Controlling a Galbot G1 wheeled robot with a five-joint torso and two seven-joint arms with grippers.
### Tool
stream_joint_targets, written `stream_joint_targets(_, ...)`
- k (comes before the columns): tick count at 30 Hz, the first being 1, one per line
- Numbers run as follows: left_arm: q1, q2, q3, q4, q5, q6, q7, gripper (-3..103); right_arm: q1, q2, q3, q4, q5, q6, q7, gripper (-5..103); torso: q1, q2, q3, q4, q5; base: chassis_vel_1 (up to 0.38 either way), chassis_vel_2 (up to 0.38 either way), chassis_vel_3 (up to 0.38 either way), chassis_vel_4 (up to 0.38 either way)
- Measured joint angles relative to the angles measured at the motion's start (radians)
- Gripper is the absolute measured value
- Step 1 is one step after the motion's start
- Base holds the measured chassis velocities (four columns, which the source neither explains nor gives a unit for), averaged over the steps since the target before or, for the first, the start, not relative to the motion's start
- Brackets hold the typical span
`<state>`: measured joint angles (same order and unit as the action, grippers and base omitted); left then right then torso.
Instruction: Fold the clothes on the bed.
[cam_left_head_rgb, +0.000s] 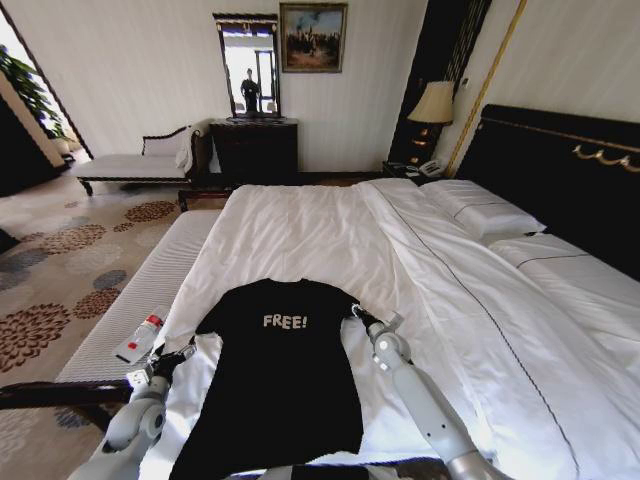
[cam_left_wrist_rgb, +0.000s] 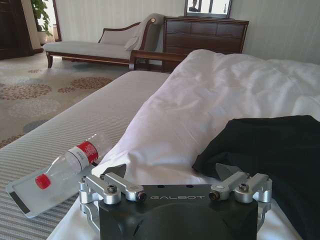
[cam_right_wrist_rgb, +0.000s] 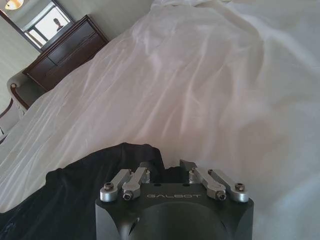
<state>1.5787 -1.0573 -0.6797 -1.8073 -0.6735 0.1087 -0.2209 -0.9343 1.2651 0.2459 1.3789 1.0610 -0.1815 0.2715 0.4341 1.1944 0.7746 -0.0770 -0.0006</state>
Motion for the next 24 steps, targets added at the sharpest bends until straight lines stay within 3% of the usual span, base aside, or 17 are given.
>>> stream_joint_targets(8,0.072,-0.02,-0.038,-0.051,0.04,-0.028,0.027,100,-0.002,-0.016,-0.025,-0.009,-0.084,0.017,-0.017,2,0.0,0.0,0.0,0.0,0.0,0.0,0.0,0.0,0.0)
stream_joint_targets(14,0.095,-0.028,-0.054,-0.074,0.045,-0.034,0.031,100,0.01,-0.027,-0.053,-0.008,-0.144,0.023,-0.016,0,0.0,0.0,0.0,-0.0001,-0.0001,0.0,0.0,0.0,0.0)
stream_joint_targets(15,0.104,-0.03,-0.061,-0.087,0.047,-0.035,0.031,100,0.02,-0.039,-0.077,0.01,-0.217,0.03,-0.016,0,0.0,0.0,0.0,-0.0001,-0.0002,0.0,0.0,0.0,0.0)
stream_joint_targets(16,0.104,-0.03,-0.061,-0.087,0.047,-0.035,0.031,100,0.02,-0.039,-0.077,0.01,-0.217,0.03,-0.016,0,0.0,0.0,0.0,-0.0001,-0.0002,0.0,0.0,0.0,0.0)
stream_joint_targets(19,0.118,-0.032,-0.07,-0.101,0.047,-0.037,0.033,100,0.036,-0.053,-0.119,0.036,-0.341,0.037,-0.026,0,0.0,0.0,0.0,-0.0002,-0.0003,0.0,0.0,0.0,0.0)
stream_joint_targets(21,0.134,-0.034,-0.081,-0.114,0.048,-0.037,0.034,100,0.052,-0.066,-0.17,0.039,-0.461,0.057,-0.044,0,0.0,0.0,0.0,0.0,-0.0002,0.0,0.0,0.0,0.0)
stream_joint_targets(24,0.15,-0.036,-0.091,-0.127,0.05,-0.038,0.034,100,0.063,-0.078,-0.219,0.032,-0.544,0.08,-0.062,0,0.0,0.0,0.0,-0.0001,-0.0004,0.0,0.0,0.0,0.0)
